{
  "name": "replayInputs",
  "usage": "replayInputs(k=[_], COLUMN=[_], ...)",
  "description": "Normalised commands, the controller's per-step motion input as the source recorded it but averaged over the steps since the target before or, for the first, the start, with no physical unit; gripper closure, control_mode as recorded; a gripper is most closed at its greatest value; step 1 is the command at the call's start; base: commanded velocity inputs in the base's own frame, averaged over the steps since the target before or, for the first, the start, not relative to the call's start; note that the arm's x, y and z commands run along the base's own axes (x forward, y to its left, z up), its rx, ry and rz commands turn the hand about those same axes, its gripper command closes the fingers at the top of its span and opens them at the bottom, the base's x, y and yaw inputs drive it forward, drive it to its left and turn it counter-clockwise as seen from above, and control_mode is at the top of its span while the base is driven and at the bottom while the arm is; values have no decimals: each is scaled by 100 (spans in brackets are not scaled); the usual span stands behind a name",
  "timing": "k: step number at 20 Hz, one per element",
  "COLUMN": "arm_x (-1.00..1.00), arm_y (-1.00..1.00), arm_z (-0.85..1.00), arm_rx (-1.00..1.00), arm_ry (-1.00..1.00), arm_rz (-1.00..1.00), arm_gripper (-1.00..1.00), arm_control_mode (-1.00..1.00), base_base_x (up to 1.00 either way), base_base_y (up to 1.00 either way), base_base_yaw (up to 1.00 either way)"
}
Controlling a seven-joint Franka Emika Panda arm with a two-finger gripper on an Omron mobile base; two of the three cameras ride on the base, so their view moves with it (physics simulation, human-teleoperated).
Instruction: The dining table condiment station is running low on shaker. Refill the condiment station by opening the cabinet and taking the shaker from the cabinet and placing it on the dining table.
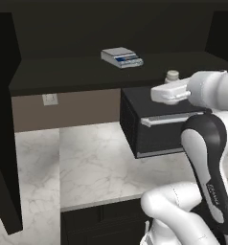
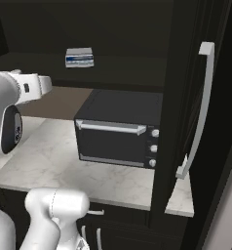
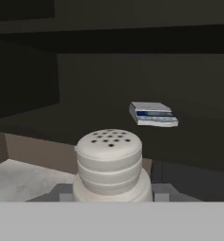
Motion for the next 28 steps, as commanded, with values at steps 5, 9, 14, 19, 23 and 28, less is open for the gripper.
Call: replayInputs(k=[5, 9, 14, 19, 23, 28], arm_x=[-21, 0, -8, 0, 0, 0], arm_y=[3, 6, 9, 0, 0, 0], arm_z=[-10, -2, -16, 0, 0, 0], arm_rx=[-1, -4, -3, 0, 0, 0], arm_ry=[9, 1, -2, 0, 0, 0], arm_rz=[0, 0, 1, 0, 0, 0], arm_gripper=[100, 100, 100, 100, 100, 100], arm_control_mode=[-100, -100, 100, 100, 100, 100], base_base_x=[0, 0, -9, -99, -49, -31], base_base_y=[0, 0, 5, -2, -26, -31], base_base_yaw=[0, 0, 0, -16, -50, -73])
